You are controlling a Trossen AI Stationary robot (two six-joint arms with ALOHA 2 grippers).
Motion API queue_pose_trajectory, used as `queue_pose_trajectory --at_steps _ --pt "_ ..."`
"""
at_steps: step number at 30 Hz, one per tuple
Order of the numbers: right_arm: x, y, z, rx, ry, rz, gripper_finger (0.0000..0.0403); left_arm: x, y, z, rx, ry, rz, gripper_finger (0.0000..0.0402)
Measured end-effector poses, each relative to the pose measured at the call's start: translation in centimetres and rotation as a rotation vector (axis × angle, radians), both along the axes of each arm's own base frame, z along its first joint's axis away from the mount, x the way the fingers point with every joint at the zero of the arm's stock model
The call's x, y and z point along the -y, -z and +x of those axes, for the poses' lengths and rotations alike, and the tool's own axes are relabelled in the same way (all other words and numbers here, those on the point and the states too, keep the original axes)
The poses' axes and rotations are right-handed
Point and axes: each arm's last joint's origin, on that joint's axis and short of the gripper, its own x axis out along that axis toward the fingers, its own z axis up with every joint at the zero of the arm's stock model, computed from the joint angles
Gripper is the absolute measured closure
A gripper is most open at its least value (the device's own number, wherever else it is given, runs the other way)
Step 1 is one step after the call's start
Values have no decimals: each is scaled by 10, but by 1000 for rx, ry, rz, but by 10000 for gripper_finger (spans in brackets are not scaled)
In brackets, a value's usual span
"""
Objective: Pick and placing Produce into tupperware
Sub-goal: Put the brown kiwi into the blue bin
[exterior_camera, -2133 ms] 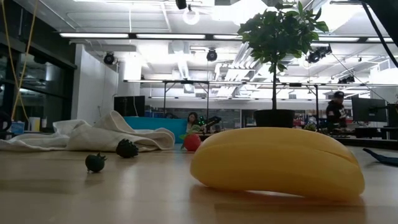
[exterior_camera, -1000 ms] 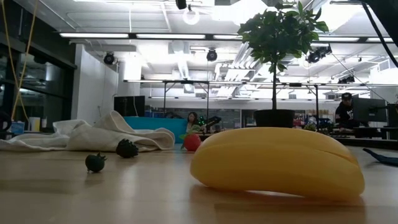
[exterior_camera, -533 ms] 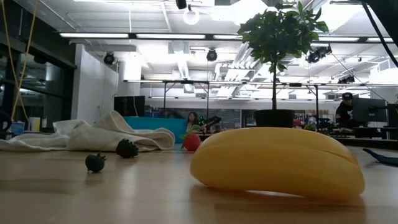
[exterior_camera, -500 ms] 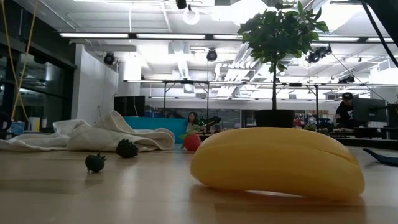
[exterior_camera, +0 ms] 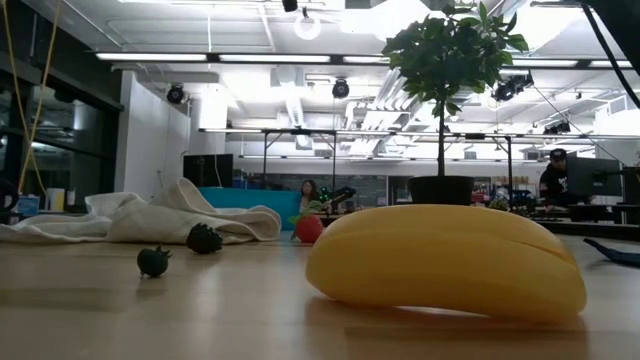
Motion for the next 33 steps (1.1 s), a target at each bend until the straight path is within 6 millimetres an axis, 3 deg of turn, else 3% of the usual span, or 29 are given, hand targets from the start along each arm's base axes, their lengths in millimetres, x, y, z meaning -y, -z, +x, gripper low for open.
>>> queue_pose_trajectory --at_steps 20,25,30,33 --pt "9 -14 0 141 124 -83 109 0 3 0 -28 0 -6 94" --pt "12 -19 0 186 241 -154 109 0 3 0 -28 -1 -6 94" --pt "12 -32 -2 314 303 -282 109 0 3 0 -28 0 -6 94" --pt "7 -44 -8 399 228 -334 109 0 3 0 -28 -6 -6 94"
